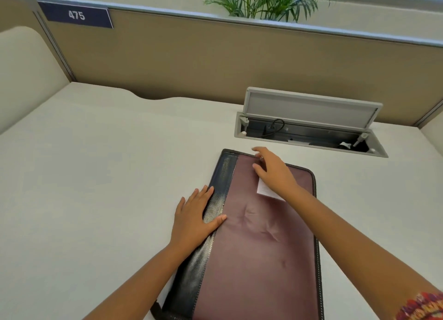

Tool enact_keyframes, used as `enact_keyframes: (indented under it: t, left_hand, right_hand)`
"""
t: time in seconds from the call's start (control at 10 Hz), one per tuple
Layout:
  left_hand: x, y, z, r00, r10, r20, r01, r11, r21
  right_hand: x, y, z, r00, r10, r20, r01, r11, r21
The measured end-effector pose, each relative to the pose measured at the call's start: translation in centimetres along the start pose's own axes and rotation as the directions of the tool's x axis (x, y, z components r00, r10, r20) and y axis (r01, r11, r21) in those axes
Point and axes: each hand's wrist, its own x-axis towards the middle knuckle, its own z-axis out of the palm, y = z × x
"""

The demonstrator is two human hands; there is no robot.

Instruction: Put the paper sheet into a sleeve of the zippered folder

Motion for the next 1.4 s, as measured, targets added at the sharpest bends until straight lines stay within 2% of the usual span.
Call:
enact_keyframes:
  t: [0.2, 0.4, 0.6, 0.7, 1.0, 1.2, 1.3, 1.4]
  left_hand:
    - [-0.1, 0.8, 0.7, 0.999, -0.033, -0.026, 0.034, 0.999, 0.003]
    - [0.1, 2.0, 1.6, 0.996, -0.071, -0.045, 0.074, 0.996, 0.058]
    - [-0.6, 2.9, 1.8, 0.997, -0.051, -0.066, 0.06, 0.988, 0.141]
    - [-1.7, 3.4, 2.3, 0.996, -0.054, -0.065, 0.061, 0.991, 0.116]
    - [-1.8, 3.6, 2.1, 0.998, -0.032, -0.062, 0.043, 0.982, 0.185]
    - [-1.6, 4.2, 1.8, 0.999, -0.044, 0.0, 0.042, 0.963, 0.267]
    - [-2.2, 5.7, 1.4, 1.0, 0.01, 0.025, -0.019, 0.931, 0.365]
    - [-3.4, 7.5, 2.1, 0.976, 0.169, 0.135, -0.208, 0.904, 0.373]
  right_hand:
    - [-8.8, 2.6, -1.8, 0.992, 0.122, -0.031, -0.123, 0.992, -0.04]
    - [-16.3, 3.0, -2.0, 0.99, 0.141, 0.006, -0.138, 0.975, -0.176]
    - [-19.9, 1.9, -1.3, 0.952, 0.304, -0.037, -0.303, 0.92, -0.248]
    - [-20.5, 1.6, -1.0, 0.937, 0.344, -0.058, -0.346, 0.894, -0.285]
    - [-20.8, 1.5, -0.4, 0.936, 0.335, -0.106, -0.351, 0.87, -0.345]
    - [-20.8, 1.4, -0.4, 0.95, 0.29, -0.114, -0.311, 0.872, -0.377]
    - [-20.7, 0.9, -0.7, 0.975, 0.181, -0.128, -0.219, 0.883, -0.415]
    - [-20.5, 0.8, -1.0, 0.982, 0.141, -0.124, -0.183, 0.872, -0.454]
